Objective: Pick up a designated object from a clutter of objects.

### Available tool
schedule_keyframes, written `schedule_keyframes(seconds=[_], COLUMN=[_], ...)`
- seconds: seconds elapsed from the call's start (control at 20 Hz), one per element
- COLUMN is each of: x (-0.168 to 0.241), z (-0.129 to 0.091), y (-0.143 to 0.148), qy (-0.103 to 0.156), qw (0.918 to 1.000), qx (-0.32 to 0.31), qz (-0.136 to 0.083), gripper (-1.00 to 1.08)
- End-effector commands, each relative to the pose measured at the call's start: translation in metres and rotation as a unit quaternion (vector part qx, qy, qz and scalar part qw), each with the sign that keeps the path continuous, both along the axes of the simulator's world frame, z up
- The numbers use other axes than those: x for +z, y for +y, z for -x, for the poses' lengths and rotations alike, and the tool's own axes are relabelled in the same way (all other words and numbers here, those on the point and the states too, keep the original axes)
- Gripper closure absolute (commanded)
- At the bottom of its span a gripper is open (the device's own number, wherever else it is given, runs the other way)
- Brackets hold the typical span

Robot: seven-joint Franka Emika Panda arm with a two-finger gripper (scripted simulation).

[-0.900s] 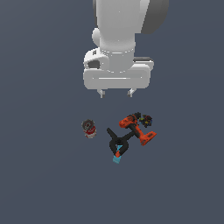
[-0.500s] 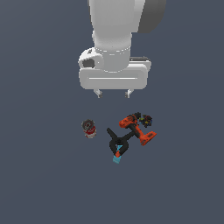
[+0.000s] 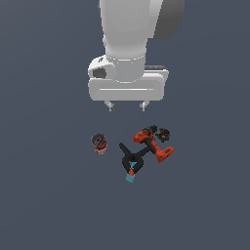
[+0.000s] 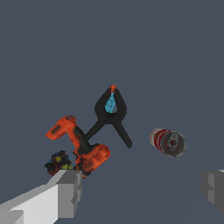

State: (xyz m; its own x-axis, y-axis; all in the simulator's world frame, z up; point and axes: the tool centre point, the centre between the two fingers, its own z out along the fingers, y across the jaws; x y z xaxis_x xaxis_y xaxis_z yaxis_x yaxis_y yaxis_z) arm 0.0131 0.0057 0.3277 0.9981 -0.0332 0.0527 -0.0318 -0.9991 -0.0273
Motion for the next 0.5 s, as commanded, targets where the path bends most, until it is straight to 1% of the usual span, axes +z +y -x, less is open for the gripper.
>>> schedule_keyframes(seconds=[0.0, 0.25, 0.45], x=[-0.009, -0.038, -0.072], z=[0.0, 0.001, 0.006], y=[0.007, 0.03, 0.057], qy=[0.001, 0.004, 0.007], qw=[0.9999, 0.9976, 0.9909], qx=[0.015, 0.069, 0.133], qz=[0.003, 0.012, 0.02], gripper=[-0.92, -0.92, -0.92])
